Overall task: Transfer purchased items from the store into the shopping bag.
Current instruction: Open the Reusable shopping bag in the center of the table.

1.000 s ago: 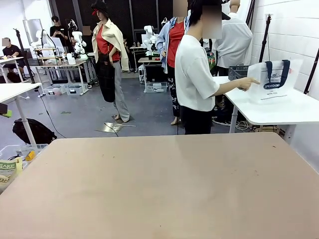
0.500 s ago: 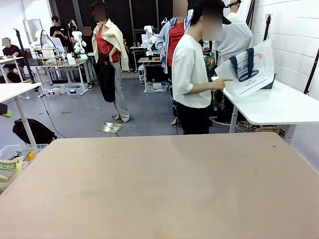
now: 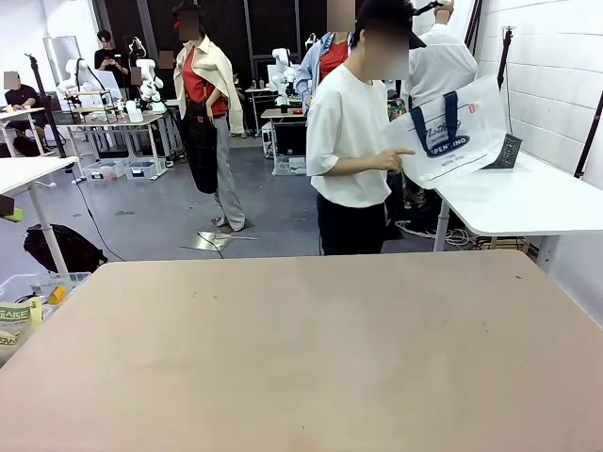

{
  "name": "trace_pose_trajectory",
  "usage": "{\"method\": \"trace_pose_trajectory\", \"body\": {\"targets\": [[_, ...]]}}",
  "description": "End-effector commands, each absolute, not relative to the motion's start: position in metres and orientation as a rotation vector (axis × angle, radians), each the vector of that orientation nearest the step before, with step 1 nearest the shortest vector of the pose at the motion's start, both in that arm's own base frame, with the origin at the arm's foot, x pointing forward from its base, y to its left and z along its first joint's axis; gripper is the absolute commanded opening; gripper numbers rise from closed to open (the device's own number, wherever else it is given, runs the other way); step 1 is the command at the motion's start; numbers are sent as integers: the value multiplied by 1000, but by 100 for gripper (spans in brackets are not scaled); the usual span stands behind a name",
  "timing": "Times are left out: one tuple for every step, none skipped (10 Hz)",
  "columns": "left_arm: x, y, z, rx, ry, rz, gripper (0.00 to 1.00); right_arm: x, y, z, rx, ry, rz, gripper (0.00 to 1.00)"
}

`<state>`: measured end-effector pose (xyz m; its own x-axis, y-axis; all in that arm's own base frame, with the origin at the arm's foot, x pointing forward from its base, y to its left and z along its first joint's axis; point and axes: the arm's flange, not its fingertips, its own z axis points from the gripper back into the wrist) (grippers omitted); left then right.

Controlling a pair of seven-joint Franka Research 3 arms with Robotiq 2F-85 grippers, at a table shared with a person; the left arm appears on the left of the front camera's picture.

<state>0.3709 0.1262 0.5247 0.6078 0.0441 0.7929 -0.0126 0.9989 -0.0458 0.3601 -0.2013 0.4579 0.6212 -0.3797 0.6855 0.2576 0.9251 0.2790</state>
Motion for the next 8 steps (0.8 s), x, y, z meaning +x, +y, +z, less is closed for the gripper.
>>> {"method": "trace_pose_trajectory", "body": {"targets": [[371, 127, 524, -41, -906, 46, 100, 360, -201, 458, 163, -820, -368, 100], [371, 127, 524, -41, -906, 46, 100, 360, -201, 458, 163, -820, -368, 100], [371, 127, 524, -41, -906, 46, 100, 360, -201, 458, 163, -820, -368, 100], [371, 127, 524, -41, -906, 46, 100, 360, -201, 458, 163, -820, -368, 100], [371, 127, 524, -41, -906, 46, 100, 360, -201, 458, 163, -820, -368, 100], [371, 127, 524, -41, -906, 46, 100, 360, -201, 458, 163, -820, -368, 100], [371, 127, 524, -41, -906, 46, 100, 360, -201, 458, 163, -820, -368, 100], [371, 127, 524, -41, -906, 46, 100, 360, -201, 458, 163, -820, -368, 100]]}}
